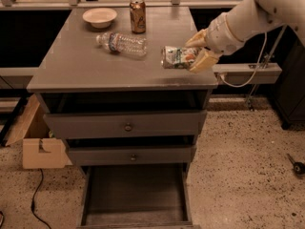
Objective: Pick 7up can from bottom drawer and place on counter
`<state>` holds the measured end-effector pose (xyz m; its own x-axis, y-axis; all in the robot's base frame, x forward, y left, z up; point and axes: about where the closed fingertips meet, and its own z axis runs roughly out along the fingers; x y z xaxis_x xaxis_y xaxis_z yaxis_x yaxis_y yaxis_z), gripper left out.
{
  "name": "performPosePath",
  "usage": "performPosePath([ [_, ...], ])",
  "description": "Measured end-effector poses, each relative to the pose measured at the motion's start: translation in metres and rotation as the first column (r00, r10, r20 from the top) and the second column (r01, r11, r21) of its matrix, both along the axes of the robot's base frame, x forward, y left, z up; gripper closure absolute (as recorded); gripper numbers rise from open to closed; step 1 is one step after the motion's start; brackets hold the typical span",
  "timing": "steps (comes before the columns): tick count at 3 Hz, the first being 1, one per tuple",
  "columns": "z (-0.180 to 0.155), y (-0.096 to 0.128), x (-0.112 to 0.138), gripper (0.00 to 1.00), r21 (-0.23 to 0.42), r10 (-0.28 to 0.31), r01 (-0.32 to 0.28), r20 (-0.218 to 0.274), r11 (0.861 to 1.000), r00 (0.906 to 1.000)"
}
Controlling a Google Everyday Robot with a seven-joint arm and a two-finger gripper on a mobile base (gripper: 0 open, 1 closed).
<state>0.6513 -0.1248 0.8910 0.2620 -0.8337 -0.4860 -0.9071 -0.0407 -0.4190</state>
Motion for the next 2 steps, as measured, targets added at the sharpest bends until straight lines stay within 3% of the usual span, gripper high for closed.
performPosePath([
  [2,-0.013,0.035,0.046,1.0,0.042,0.004,0.0,-0.084,0.999,0.9964],
])
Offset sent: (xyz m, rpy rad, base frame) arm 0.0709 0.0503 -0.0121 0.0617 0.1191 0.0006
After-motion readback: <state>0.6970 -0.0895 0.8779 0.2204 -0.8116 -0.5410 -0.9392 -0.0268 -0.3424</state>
